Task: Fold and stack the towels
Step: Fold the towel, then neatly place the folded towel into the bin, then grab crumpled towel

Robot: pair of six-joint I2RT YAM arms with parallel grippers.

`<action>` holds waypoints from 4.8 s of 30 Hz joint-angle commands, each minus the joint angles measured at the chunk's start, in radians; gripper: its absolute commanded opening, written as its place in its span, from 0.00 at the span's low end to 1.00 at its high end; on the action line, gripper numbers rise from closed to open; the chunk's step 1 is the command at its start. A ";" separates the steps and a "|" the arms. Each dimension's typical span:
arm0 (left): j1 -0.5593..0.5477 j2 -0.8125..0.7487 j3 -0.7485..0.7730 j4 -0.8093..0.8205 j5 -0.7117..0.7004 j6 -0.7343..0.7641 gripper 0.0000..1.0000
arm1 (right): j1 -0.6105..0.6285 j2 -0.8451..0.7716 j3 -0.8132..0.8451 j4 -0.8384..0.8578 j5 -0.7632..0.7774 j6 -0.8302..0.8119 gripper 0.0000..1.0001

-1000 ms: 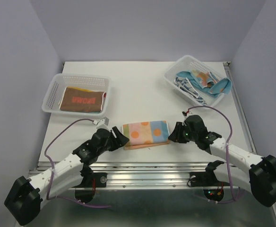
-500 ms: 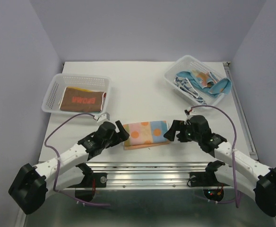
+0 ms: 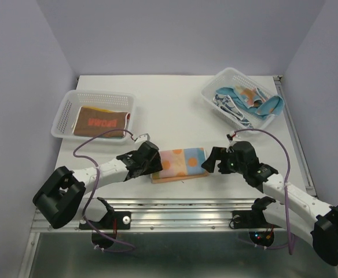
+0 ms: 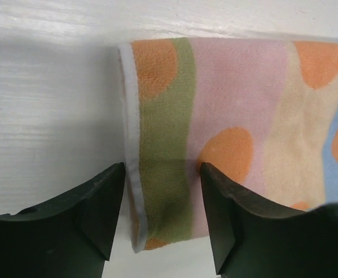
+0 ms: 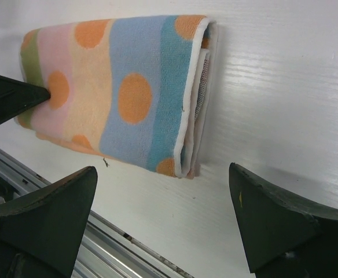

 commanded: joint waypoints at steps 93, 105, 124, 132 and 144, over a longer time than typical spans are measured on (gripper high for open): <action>0.658 0.204 0.542 0.031 -0.478 1.480 0.00 | 0.007 0.031 -0.024 0.069 0.094 -0.048 1.00; 0.681 0.336 0.627 0.023 -0.569 1.434 0.08 | 0.007 0.041 -0.024 0.075 0.104 -0.039 1.00; 0.701 0.375 1.262 -0.398 -0.514 0.990 0.99 | 0.007 -0.066 0.001 0.043 0.139 -0.013 1.00; 0.597 0.080 0.930 -0.035 0.052 0.687 0.99 | 0.008 -0.138 0.126 -0.046 0.210 0.012 1.00; 0.235 -0.333 0.207 0.321 -0.008 0.509 0.99 | 0.002 0.150 0.524 -0.138 0.691 -0.022 1.00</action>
